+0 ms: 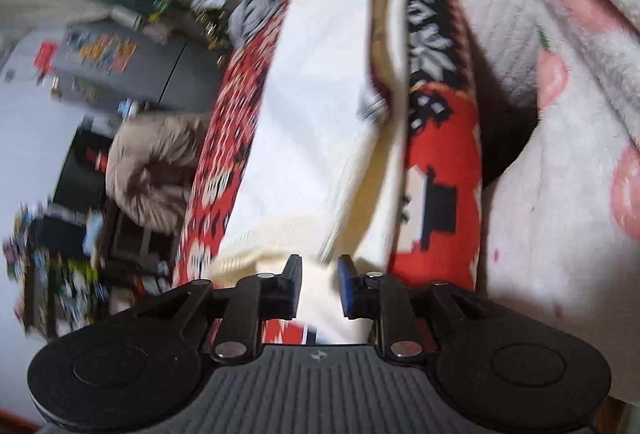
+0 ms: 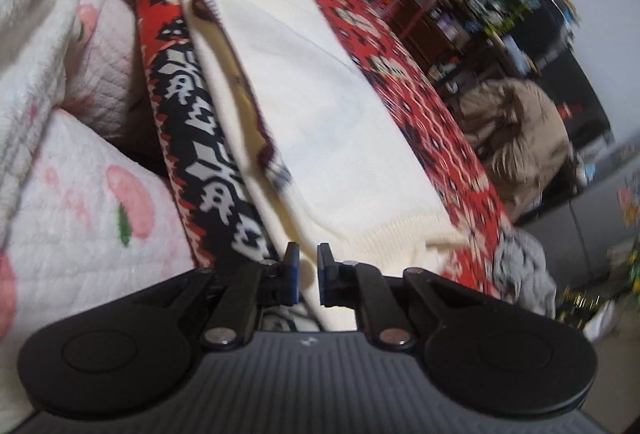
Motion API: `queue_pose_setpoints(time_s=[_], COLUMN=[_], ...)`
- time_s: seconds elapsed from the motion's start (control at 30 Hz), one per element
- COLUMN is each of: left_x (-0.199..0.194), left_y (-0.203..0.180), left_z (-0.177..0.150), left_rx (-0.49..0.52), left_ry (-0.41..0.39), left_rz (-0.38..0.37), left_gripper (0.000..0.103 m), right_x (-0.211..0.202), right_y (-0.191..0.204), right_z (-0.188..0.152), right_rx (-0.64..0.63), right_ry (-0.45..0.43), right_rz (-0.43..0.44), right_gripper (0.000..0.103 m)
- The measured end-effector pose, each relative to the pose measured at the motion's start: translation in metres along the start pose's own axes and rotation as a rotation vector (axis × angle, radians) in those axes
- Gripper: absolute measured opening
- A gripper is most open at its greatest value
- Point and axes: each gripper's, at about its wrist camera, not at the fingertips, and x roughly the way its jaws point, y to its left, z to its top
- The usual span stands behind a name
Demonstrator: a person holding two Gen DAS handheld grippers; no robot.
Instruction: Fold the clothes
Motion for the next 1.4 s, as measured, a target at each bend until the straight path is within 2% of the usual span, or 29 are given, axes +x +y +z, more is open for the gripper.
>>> queue_pose_setpoints(time_s=[0.07,0.13,0.2,0.27,0.3,0.37,0.43,0.5,0.7,0.8,0.87,0.9,0.93,0.97,1.0,1.03,1.23,1.33,1.4], left_x=[0.000,0.007,0.017,0.030,0.036,0.051,0.064,0.079,0.117,0.126,0.128,0.128,0.129,0.129,0.128,0.126,0.106,0.116,0.131], left_y=[0.019,0.049,0.081,0.107,0.116,0.131,0.140,0.145,0.150,0.151,0.151,0.152,0.152,0.152,0.152,0.152,0.164,0.176,0.179], left_z=[-0.005,-0.010,-0.018,-0.025,-0.026,-0.024,-0.028,-0.034,-0.052,-0.060,-0.060,-0.060,-0.059,-0.058,-0.058,-0.058,-0.047,-0.043,-0.041], left_rx=[-0.137,-0.349,-0.593,-0.779,-0.844,-0.962,-1.058,-1.134,-1.312,-1.384,-1.389,-1.386,-1.385,-1.383,-1.385,-1.387,-1.339,-1.314,-1.295], left_ry=[0.028,0.050,0.058,0.058,0.063,0.073,0.074,0.093,0.124,0.123,0.108,0.103,0.099,0.095,0.086,0.076,-0.008,-0.012,0.013], left_rz=[-0.012,-0.021,-0.036,-0.065,-0.064,-0.054,-0.053,-0.060,-0.180,-0.209,-0.218,-0.221,-0.223,-0.226,-0.219,-0.210,-0.093,-0.066,-0.061], left_gripper=[0.027,0.036,0.040,0.049,0.053,0.056,0.061,0.061,0.058,0.055,0.045,0.034,0.028,0.024,0.013,0.012,0.011,0.011,0.011], right_x=[-0.002,-0.002,0.004,0.012,0.018,0.031,0.045,0.059,0.119,0.132,0.139,0.141,0.143,0.145,0.146,0.146,0.122,0.118,0.128], right_y=[-0.020,-0.047,-0.079,-0.108,-0.120,-0.140,-0.157,-0.170,-0.186,-0.187,-0.188,-0.189,-0.191,-0.191,-0.191,-0.190,-0.194,-0.207,-0.216], right_z=[-0.006,-0.012,-0.019,-0.024,-0.025,-0.028,-0.033,-0.038,-0.053,-0.059,-0.061,-0.061,-0.061,-0.062,-0.059,-0.057,-0.045,-0.042,-0.041], right_rx=[0.130,0.303,0.509,0.680,0.738,0.838,0.921,1.003,1.167,1.184,1.184,1.183,1.182,1.186,1.175,1.162,1.154,1.155,1.160], right_ry=[0.001,-0.010,-0.042,-0.079,-0.093,-0.113,-0.121,-0.126,-0.135,-0.138,-0.143,-0.146,-0.150,-0.152,-0.153,-0.153,-0.231,-0.265,-0.253], right_rz=[-0.006,-0.017,-0.023,-0.028,-0.028,-0.032,-0.036,-0.032,-0.011,0.020,0.035,0.055,0.077,0.104,0.105,0.103,0.018,-0.007,-0.010], right_gripper=[0.021,0.025,0.031,0.037,0.039,0.052,0.058,0.058,0.060,0.060,0.058,0.054,0.031,0.020,0.019,0.013,0.011,0.011,0.011])
